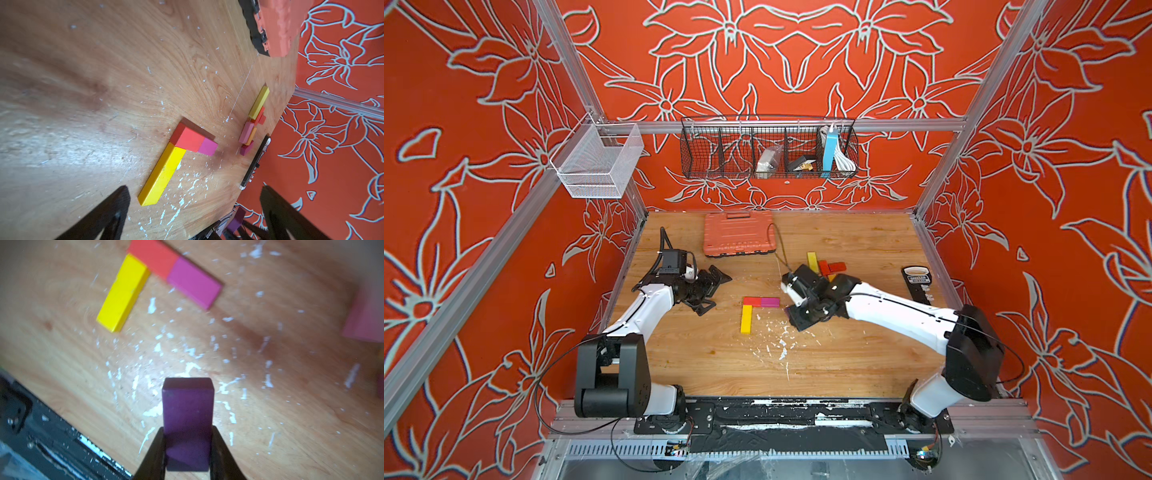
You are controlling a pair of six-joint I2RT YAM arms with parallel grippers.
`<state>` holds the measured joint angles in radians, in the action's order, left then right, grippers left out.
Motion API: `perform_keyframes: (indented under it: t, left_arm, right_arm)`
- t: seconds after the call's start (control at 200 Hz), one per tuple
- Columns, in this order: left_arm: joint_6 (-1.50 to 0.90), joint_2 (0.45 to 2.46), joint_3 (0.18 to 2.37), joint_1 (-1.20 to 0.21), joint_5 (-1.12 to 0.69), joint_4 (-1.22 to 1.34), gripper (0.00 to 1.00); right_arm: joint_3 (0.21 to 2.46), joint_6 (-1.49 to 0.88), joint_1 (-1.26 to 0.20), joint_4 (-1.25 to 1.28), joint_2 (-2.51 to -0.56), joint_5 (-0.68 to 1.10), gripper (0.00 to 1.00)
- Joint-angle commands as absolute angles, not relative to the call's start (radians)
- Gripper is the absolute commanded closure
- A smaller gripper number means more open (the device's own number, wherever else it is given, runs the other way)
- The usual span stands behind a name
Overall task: Assemble the letter c with building blocks
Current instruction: Place the building block at the center of the board.
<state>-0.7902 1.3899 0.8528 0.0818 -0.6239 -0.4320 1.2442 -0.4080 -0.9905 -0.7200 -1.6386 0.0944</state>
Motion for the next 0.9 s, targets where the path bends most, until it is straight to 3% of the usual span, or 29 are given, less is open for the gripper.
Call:
perform_keyframes:
  t: [0.0, 0.25, 0.711, 0.896]
  left_arm:
    - [-0.759, 1.368, 0.837, 0.113, -0.651, -0.44, 0.02]
    - [-0.75, 1.394, 0.811, 0.186, -0.689, -0.418, 0.02]
    - [-0.758, 1.41, 0.79, 0.232, -0.712, -0.4, 0.01]
    - [-0.764, 1.406, 0.782, 0.233, -0.715, -0.394, 0.01]
  right_arm:
    - [1.311, -0.335, -1.082, -0.762, -1.735, 0.096, 0.89]
    - [1.44, -0.288, -1.203, -0.789, -1.912, 0.102, 0.89]
    - [1.606, -0.251, -1.213, -0.798, -2.103, 0.101, 0.86]
    - [1.611, -0.24, -1.213, -0.801, -2.127, 0.069, 0.78]
